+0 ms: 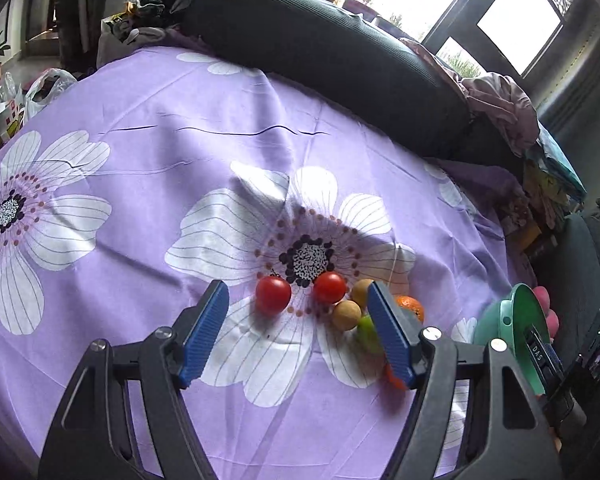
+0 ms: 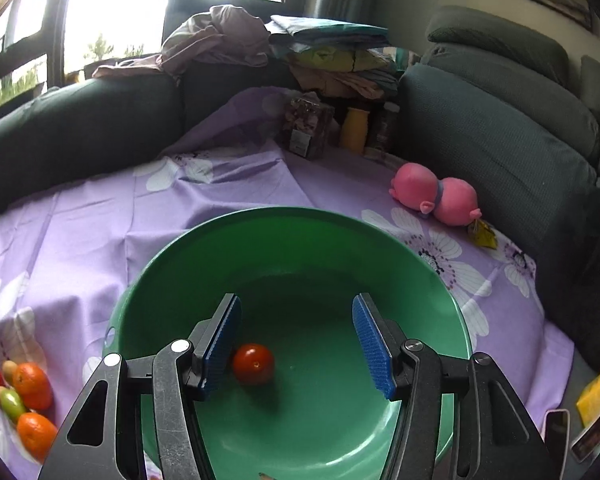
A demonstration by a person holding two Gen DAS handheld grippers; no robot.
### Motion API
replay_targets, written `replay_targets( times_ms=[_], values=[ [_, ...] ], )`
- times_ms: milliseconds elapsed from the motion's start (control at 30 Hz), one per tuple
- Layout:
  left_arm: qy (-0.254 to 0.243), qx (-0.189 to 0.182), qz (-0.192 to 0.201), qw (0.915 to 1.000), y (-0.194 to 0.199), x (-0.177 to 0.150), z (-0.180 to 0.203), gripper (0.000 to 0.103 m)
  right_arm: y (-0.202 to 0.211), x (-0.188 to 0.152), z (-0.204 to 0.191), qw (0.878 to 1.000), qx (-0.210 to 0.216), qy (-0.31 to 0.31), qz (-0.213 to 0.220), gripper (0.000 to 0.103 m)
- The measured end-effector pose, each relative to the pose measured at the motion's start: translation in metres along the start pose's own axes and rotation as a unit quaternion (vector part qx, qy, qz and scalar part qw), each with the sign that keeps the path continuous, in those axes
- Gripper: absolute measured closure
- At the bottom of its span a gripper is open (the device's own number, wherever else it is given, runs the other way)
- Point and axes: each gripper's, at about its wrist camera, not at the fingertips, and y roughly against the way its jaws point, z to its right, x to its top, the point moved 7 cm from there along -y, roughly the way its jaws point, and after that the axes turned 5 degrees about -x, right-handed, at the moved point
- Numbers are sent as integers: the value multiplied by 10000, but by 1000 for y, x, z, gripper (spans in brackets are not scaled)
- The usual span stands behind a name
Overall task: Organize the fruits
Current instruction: 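Move the right gripper back to the fruit pile, then grasp a red cherry tomato with the left gripper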
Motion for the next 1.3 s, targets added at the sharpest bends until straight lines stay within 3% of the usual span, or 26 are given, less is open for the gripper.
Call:
replay_targets(
  times_ms=[67,133,333,433,500,633,800,900,1000,1067,1200,1300],
  values=[
    [71,129,-74,9999,-3,-1,-3,31,3,-3,-1,9999,105,-23,-86,44],
    [79,251,-91,9996,-5,-2,-7,31,12,-5,-2,9985,486,-133,-196,44],
    [147,219,-234,9994,-12,-4,-9,31,40,-4,-14,9954,943,-169,53,44],
    [185,367,-267,9988,-16,-3,-13,31,49,-3,-23,9883,1475,-390,-69,44],
    [252,397,-306,9984,-19,-3,-15,31,59,-1,-40,9745,2194,-432,-205,44],
    [263,593,-259,9976,-24,-1,-17,33,81,-4,-89,9312,3562,-285,-714,44],
    [333,503,-489,9970,-40,-3,-15,45,104,-10,-156,8872,4419,200,-1308,44],
    [339,545,-622,9960,-50,-5,-15,51,101,-20,-195,8779,4409,526,-1791,45],
    [342,623,-682,9951,-56,-6,-18,57,97,-32,-229,8780,4269,990,-1926,56],
    [353,668,-685,9948,-58,-6,-21,62,92,-42,-244,8732,4271,1125,-2060,58],
    [375,683,-725,9943,-60,-6,-24,67,85,-58,-259,8601,4359,1225,-2351,60],
    [387,582,-755,9947,-64,-7,-22,71,82,-63,-262,8608,4297,1324,-2383,60]
  ],
)
